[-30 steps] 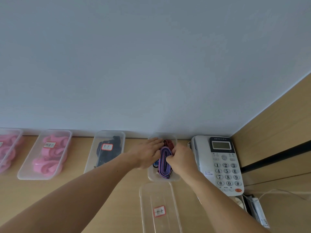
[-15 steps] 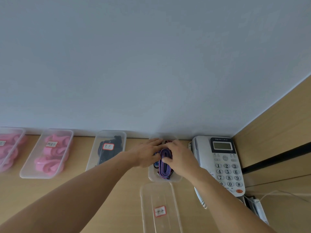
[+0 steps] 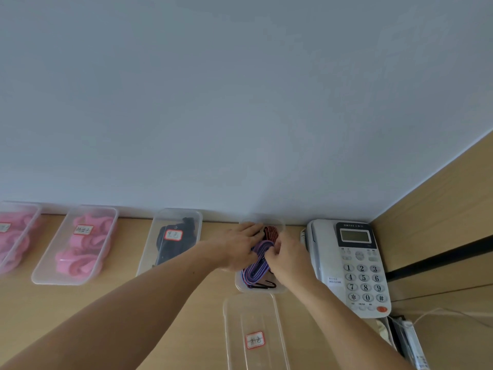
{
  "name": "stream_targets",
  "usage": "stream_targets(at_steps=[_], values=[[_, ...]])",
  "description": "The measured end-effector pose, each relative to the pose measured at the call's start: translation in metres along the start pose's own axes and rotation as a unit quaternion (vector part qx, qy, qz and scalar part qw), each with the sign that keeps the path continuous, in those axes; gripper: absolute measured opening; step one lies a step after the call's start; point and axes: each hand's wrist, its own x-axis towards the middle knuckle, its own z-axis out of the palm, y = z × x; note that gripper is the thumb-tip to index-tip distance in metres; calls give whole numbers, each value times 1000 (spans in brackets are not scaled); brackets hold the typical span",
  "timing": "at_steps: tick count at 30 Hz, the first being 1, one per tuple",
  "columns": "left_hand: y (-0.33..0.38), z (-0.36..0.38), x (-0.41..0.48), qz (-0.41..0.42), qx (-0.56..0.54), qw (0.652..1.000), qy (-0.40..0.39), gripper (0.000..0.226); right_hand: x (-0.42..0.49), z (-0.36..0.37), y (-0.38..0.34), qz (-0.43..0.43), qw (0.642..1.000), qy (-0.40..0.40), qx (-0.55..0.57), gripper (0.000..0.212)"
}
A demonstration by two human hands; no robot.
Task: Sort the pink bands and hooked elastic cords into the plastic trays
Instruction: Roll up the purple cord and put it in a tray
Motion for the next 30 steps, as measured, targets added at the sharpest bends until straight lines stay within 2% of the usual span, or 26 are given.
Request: stream_targets(at_steps=[3, 4, 9, 14, 16, 19, 22, 25, 30], values=[[0, 2, -2, 4, -6, 1000, 9, 66, -1, -2, 3, -67, 996, -49, -42, 39], [-1, 2, -2, 5, -5, 1000, 8, 64, -1, -2, 4, -63, 995, -55, -49, 39], [0, 5, -1, 1, 21, 1000, 12, 63, -7, 1, 8, -38, 999, -23, -26, 14], [2, 12, 3, -5, 16, 1000, 23, 64, -18, 0, 14, -35, 978, 6, -208, 16], [1, 14, 3, 0, 15, 1000, 27, 63, -19, -1, 17, -41, 980, 16, -196, 20], [0, 17, 1, 0, 27, 999, 36, 62, -17, -1, 17, -94, 983, 6, -155, 31], [0, 18, 0, 0, 39, 998, 39, 61, -17, 0, 15, -137, 982, -25, -127, 20], [-1, 18, -5, -8, 26, 999, 46, 63, -13, 1, 20, -137, 984, -39, -102, 19], [-5, 26, -23, -23, 74, 994, 81, 67, -6, 0, 22, -99, 993, 12, -66, 33]])
